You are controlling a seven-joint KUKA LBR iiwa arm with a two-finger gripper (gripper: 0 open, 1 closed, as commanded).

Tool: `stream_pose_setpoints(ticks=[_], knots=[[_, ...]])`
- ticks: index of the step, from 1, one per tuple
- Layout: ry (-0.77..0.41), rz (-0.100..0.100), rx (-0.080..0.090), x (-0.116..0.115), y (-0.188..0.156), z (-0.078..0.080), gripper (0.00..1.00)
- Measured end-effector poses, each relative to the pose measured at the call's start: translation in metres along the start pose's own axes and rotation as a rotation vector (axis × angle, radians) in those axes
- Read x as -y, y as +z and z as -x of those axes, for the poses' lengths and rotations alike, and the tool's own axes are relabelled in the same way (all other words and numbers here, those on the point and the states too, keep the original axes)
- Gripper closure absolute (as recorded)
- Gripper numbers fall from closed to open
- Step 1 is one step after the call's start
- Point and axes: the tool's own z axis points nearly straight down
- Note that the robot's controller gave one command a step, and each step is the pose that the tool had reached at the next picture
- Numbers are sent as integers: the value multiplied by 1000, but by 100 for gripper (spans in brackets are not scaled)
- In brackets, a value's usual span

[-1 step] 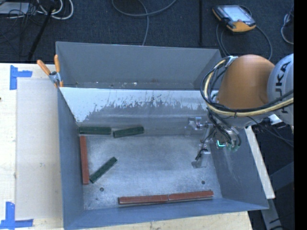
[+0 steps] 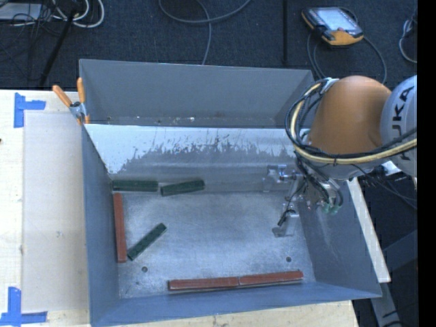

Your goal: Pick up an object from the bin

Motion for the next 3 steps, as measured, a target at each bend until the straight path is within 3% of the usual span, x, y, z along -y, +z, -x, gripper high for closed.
stream_pose_setpoints(ticks=[1,2,3], knots=[[2,-1,4,-2,74,-45,0],[-166,1,-5,-10,78,-75,0],[-279,1,-2,8,78,-76,0]])
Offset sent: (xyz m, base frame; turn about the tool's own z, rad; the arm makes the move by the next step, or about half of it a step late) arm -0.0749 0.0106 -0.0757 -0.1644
